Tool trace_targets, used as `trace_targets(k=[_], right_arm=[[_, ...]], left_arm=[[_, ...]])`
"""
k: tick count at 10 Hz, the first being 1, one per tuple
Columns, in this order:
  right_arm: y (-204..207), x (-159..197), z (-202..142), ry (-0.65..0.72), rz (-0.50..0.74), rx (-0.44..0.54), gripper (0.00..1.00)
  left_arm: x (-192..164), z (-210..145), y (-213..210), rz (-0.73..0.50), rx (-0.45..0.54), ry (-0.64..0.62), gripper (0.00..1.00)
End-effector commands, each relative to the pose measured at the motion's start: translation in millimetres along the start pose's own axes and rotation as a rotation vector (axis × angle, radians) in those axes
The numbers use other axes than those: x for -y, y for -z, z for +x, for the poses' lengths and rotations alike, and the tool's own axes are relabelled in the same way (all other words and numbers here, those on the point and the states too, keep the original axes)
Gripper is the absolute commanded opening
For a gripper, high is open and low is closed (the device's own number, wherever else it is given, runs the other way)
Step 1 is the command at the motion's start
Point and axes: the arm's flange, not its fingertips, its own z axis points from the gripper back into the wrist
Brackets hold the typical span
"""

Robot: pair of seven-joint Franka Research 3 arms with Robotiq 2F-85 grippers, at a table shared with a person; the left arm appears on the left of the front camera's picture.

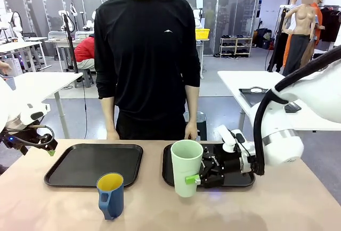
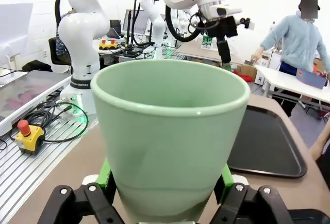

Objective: Sort and store the cups by type.
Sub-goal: Pick up the Reusable plastic cup, then place the picked Reusable plastic cup into the Flat Tray indicated by the person.

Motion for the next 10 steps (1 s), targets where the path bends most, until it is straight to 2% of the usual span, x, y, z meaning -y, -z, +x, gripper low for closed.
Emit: trace_targets(k=[1,10], right_arm=[[-5.8,-8.2,11.6,0.016,0.007,0.013,0.39],[-6.0,-3.5,9.9,-0.013,-0.006,0.007,0.39]], left_arm=[[-1.1,0.3,0.9,0.001,-0.002,-0.002,1.0],[-1.1,0.3,0.9,0.001,-0.002,-0.002,1.0]])
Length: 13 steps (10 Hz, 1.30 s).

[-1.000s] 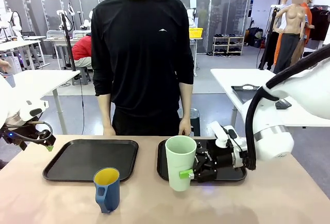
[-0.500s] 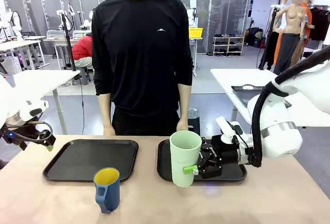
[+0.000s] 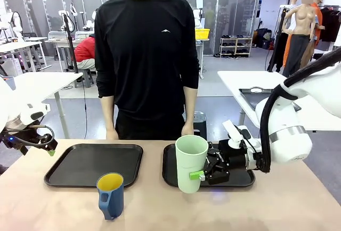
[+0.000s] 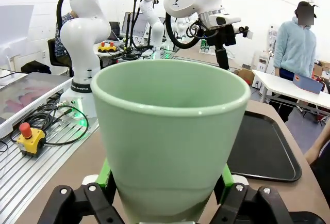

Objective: Sort and store the cups by type.
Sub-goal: Place the picked Reusable plastic cup into the Flat Tray indicated by the person.

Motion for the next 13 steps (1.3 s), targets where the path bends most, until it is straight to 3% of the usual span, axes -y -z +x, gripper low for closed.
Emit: trace_targets(k=[1,13], right_arm=[[0.7,2.5,1.1,-0.005,0.001,-0.002,0.39],[0.7,2.5,1.1,-0.005,0.001,-0.002,0.39]], left_arm=[[-1.0,0.3,0.9,0.001,-0.002,-0.002,1.0],[-1.0,0.3,0.9,0.001,-0.002,-0.002,1.0]])
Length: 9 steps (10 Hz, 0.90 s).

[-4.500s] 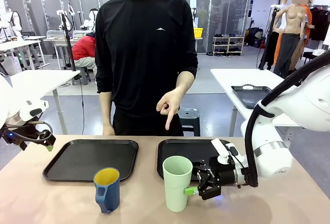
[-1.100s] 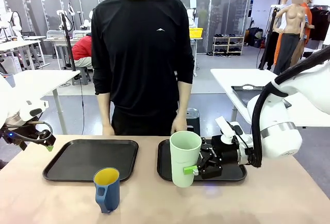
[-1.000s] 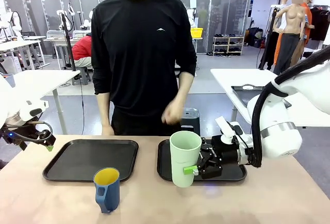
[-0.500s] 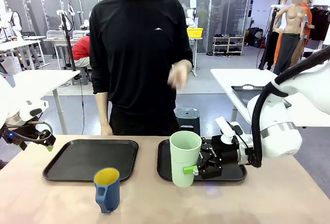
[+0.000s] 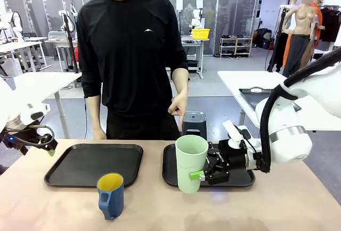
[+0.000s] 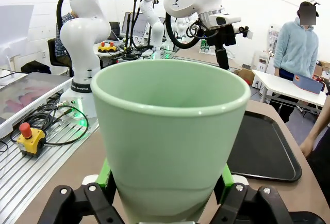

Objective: Sort and store the cups by type.
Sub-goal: Place the picked Reusable plastic cup into the Flat Tray indicated by the person.

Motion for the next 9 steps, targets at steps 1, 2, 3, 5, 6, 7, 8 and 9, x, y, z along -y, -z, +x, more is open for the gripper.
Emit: trace_targets(k=[1,2,3,5,6,7,8,9], right_arm=[[1,3,1,-0.005,0.001,-0.002,0.39],[1,3,1,-0.005,0.001,-0.002,0.39],[1,3,1,-0.005,0.001,-0.002,0.39],[-3,6,1,-0.008,-0.022,-0.01,0.86],[-8,13,3,-0.013,-0.041,-0.012,0.86],[-20,25,5,-0.017,-0.087,-0.012,0.86],[-30,34,7,-0.014,-0.101,0.006,0.86],[-47,49,10,-0.016,-0.149,0.016,0.86]], left_arm=[[-1,0,1,0.001,-0.002,-0.002,1.0],[-1,0,1,0.001,-0.002,-0.002,1.0],[-1,0,1,0.001,-0.002,-0.002,1.0],[-1,0,1,0.001,-0.002,-0.002,1.0],[-1,0,1,0.001,-0.002,-0.002,1.0],[-1,0,1,0.001,-0.002,-0.002,1.0],[-1,0,1,0.001,-0.002,-0.002,1.0],[-1,0,1,0.001,-0.002,-0.002,1.0]])
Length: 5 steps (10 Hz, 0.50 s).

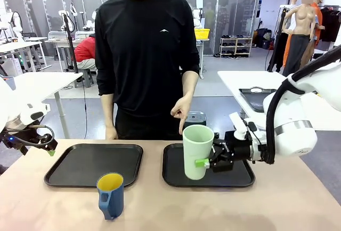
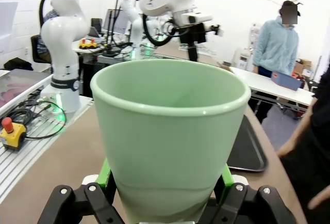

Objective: Sort and store the cups by type.
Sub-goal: Place the picked Reusable plastic cup into the Flat Tray indicated by the person.

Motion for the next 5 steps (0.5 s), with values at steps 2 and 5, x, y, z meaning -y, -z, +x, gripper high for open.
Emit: trace_targets(k=[2,5], right_arm=[[-30,46,2,0.023,-0.123,0.039,0.86],[-58,73,2,0.009,-0.221,0.051,0.86]], left_arm=[[-1,0,1,0.001,-0.002,-0.002,1.0],[-1,0,1,0.001,-0.002,-0.002,1.0]])
